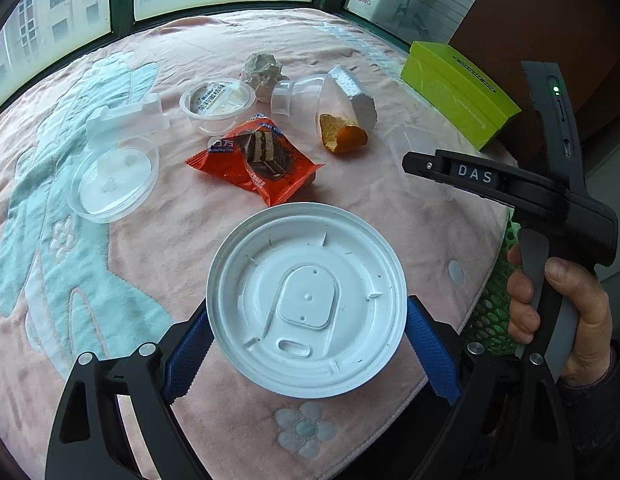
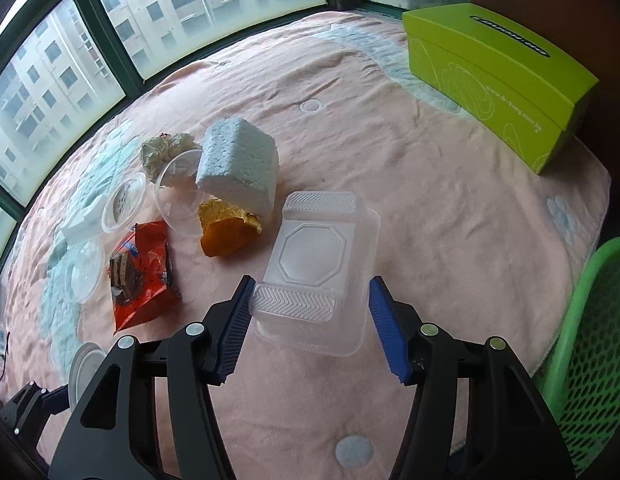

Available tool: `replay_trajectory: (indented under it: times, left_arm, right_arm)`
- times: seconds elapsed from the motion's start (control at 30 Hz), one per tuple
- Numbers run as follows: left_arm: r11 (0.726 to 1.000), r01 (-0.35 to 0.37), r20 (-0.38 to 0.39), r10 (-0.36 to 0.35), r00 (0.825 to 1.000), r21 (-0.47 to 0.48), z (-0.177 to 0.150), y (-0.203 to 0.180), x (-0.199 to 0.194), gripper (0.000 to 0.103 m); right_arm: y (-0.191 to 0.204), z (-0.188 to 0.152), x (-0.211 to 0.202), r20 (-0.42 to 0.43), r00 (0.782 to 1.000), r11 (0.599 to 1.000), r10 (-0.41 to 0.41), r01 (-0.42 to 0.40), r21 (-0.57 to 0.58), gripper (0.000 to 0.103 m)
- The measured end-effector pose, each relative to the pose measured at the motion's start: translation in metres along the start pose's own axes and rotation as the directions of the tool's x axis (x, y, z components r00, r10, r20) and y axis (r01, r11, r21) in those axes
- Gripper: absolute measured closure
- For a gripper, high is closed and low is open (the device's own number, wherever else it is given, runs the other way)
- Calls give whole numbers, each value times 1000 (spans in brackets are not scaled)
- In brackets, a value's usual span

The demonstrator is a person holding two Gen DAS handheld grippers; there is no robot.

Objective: Collect trash
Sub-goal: 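Grasp the clear plastic tray with the right gripper and carry it to the basket, then drop the clear tray and white lid into the green basket with both grippers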

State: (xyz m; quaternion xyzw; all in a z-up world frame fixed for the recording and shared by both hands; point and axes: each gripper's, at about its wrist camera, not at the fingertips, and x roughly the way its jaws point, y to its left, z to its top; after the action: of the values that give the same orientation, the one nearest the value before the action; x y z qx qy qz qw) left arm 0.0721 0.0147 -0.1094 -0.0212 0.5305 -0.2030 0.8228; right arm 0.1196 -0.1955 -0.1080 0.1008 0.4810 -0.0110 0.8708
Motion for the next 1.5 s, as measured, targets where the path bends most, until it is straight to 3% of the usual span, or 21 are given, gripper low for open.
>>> replay_trajectory:
  times: [0.5, 0.77, 1.2, 1.5]
  left_arm:
    - [997, -7, 37, 5, 999, 71, 1, -35, -14, 15]
    - [990, 11, 59, -19, 998, 140, 8, -69, -18, 15]
    - [959, 64, 88, -91, 992, 275, 24, -140, -23, 15]
    - [927, 95, 98, -139, 985, 362, 36, -187, -25, 15]
  right_arm:
    - [-39, -26, -68, 82, 997, 999, -12, 8, 50, 45]
    - [-73, -44, -109, 133, 987, 993, -92, 80, 91, 45]
    - [-144, -87, -159, 148, 966, 957, -213, 176, 231, 45]
    - [-175, -109, -176, 132, 959, 931, -252, 203, 305, 45]
